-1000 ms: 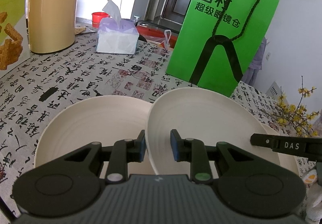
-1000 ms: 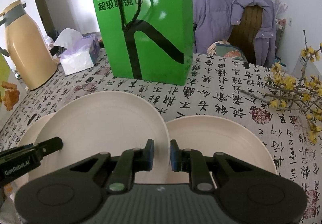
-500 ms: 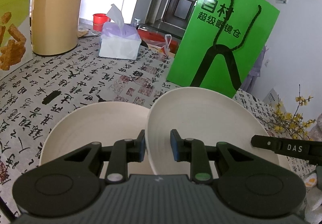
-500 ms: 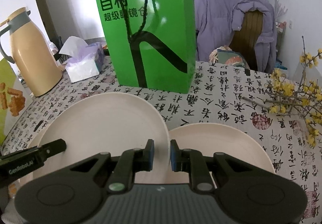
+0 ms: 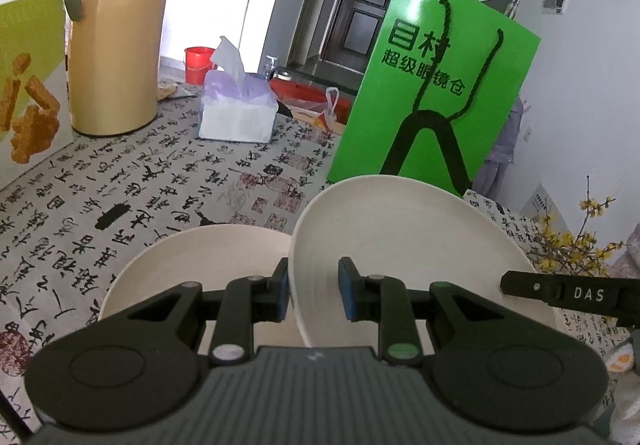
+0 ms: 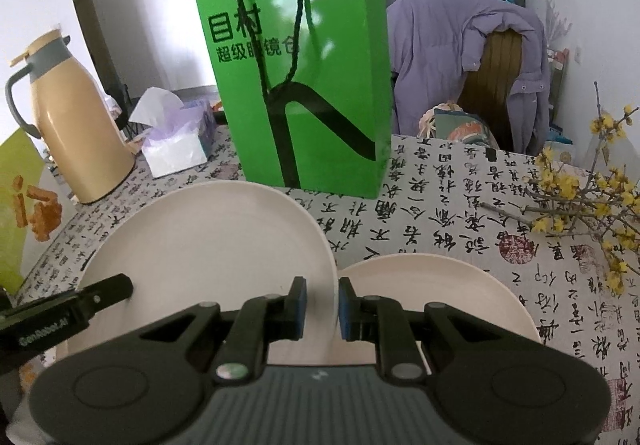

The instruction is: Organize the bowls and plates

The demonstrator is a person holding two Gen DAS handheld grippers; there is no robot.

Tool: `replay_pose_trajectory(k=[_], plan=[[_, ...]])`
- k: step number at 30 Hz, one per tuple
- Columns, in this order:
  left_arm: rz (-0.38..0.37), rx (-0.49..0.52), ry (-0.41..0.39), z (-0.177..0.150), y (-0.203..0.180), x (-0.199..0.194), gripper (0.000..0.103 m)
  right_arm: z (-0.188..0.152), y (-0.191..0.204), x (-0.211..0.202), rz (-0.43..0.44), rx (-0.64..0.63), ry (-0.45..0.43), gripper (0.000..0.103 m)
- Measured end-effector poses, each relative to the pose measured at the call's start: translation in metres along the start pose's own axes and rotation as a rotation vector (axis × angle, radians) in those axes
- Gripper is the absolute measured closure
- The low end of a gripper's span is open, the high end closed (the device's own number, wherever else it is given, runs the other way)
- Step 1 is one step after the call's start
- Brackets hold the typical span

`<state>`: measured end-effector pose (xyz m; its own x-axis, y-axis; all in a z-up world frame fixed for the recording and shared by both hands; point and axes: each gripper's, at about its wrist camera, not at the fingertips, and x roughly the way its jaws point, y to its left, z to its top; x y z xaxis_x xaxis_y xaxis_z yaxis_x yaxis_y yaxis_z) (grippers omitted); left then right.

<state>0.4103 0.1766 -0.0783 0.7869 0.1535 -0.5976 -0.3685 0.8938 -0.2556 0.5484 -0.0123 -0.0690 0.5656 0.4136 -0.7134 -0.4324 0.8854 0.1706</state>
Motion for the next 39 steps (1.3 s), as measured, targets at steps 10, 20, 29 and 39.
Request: replay_pose_trajectory(k=[10, 20, 29, 39], plan=[[-0.008, -0.023, -0.001, 0.002, 0.004, -0.008, 0.078, 0.000, 0.002, -0.011, 0.017, -0.002, -0.022, 0.087], [-0.024, -0.021, -0.042, 0.014, -0.003, -0.031, 0.078, 0.002, 0.002, -0.027, 0.026, 0.008, -0.046, 0.087], [-0.028, -0.021, -0.060, 0.018, -0.009, -0.049, 0.078, 0.000, 0.002, -0.046, 0.034, 0.009, -0.068, 0.087], [-0.032, -0.017, -0.072, 0.018, -0.013, -0.069, 0.078, -0.003, 0.003, -0.067, 0.040, 0.011, -0.089, 0.087]])
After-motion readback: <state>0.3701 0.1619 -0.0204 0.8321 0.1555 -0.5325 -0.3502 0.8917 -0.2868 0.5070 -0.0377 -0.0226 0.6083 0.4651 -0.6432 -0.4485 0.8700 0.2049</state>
